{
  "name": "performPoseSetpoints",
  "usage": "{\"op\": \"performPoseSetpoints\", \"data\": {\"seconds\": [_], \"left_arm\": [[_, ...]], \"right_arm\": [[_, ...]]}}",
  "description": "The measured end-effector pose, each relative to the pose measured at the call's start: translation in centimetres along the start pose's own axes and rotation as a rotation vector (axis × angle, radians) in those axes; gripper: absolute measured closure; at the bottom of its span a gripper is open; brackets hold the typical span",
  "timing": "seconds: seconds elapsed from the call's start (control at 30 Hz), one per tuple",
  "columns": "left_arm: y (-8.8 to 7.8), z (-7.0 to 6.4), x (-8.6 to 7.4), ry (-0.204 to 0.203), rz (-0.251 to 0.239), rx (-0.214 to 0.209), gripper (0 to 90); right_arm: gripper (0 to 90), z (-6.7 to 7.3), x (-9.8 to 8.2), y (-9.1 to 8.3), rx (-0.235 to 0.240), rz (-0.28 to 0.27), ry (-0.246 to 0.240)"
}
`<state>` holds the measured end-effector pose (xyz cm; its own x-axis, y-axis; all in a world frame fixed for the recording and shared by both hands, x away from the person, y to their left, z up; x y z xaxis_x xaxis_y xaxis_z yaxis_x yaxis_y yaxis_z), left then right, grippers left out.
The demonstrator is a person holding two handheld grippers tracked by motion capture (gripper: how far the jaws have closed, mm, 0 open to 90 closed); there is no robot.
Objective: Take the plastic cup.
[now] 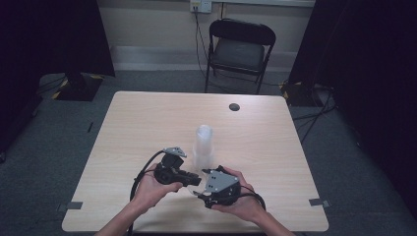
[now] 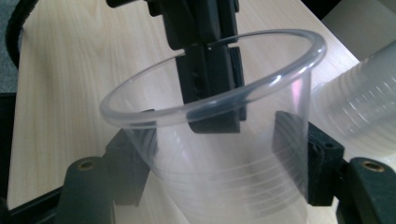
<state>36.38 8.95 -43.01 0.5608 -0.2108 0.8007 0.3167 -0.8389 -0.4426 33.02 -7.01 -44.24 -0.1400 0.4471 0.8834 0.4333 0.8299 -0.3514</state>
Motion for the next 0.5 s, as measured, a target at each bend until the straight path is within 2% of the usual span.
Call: {"op": "performPoseSetpoints", "data": {"seconds": [0.03, 0.1, 0.13, 0.17, 0.2, 0.27, 0.37, 0.5], "left_arm": [[-0.1, -0.1, 0.0, 0.011, -0.022, 0.01, 70.9], [-0.2, 0.0, -0.1, 0.02, -0.027, 0.016, 69.5], [-0.3, 0.0, -0.1, 0.02, -0.03, 0.015, 67.2], [-0.5, 0.1, -0.2, 0.045, -0.056, 0.035, 65.6], [-0.5, 0.1, -0.2, 0.045, -0.056, 0.035, 61.3], [-0.7, 0.1, -0.2, 0.051, -0.082, 0.036, 60.8], [-1.0, 0.1, -0.3, 0.078, -0.112, 0.064, 55.2], [-1.2, 0.2, -0.4, 0.073, -0.144, 0.072, 52.3]], "right_arm": [[31.1, -0.1, -0.2, -0.1, -0.004, 0.003, 0.01], [31.1, -0.1, -0.3, -0.1, -0.009, 0.003, 0.014], [31.3, -0.3, -0.4, -0.3, -0.015, 0.0, 0.032], [31.3, -0.4, -0.5, -0.3, -0.02, -0.002, 0.039], [31.3, -0.4, -0.5, -0.3, -0.02, -0.002, 0.039], [32.7, -0.6, -0.6, -0.5, -0.024, -0.013, 0.061], [33.9, -0.8, -0.7, -0.6, -0.035, -0.015, 0.075], [34.1, -0.8, -0.9, -0.7, -0.037, -0.019, 0.085]]}}
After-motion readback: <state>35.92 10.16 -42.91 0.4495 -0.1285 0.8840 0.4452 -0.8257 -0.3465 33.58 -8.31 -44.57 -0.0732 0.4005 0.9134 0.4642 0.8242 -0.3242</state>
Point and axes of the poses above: each handheld gripper's, and its own axes: y roughly forward along the jaws, x roughly out of its top, z roughly to its left, the point moved 3 cm from there along y, roughly forward along the jaws, and after that the axes turned 15 degrees about -z, right-handed, at the moved point
